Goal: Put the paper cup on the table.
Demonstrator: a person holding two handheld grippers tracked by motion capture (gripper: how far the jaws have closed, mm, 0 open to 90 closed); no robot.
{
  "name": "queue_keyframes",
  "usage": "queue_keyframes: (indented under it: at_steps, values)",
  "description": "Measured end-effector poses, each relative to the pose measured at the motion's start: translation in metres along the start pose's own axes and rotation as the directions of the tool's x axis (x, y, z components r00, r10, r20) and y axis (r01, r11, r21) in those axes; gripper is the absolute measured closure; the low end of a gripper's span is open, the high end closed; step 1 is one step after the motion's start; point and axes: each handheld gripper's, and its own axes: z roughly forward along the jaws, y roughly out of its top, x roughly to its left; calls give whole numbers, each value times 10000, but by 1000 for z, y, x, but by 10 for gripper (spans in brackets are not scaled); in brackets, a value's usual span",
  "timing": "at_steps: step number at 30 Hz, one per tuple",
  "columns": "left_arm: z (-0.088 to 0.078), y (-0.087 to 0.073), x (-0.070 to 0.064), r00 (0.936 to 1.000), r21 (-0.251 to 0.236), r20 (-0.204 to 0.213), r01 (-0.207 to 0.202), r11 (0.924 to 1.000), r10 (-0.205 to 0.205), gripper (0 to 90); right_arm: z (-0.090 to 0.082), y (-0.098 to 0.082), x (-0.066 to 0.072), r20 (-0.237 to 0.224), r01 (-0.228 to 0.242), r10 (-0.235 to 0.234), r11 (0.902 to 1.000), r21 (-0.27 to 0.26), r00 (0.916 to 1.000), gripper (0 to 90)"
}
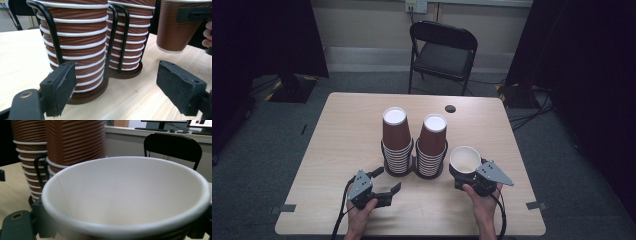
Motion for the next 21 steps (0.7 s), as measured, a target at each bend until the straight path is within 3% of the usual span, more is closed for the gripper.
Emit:
queue_keyframes:
  at_steps: [8,11,15,21]
  values:
    - [-1,-8,-7,9997,-291,99,-233,9993,236,155,9,6,-22,559,-167,172,9998,-90,9983,103]
    - [-2,-9,-6,9999,-387,-57,-119,9992,117,156,13,8,-29,677,-277,282,9996,-83,9973,102]
    - [-4,-10,-9,9993,-602,-210,-334,9976,322,156,20,16,-40,823,-281,288,9996,-96,9962,102]
    - [-5,-11,-9,9993,-751,-227,-307,9967,291,156,34,21,-58,1083,-369,375,9993,-77,9934,101]
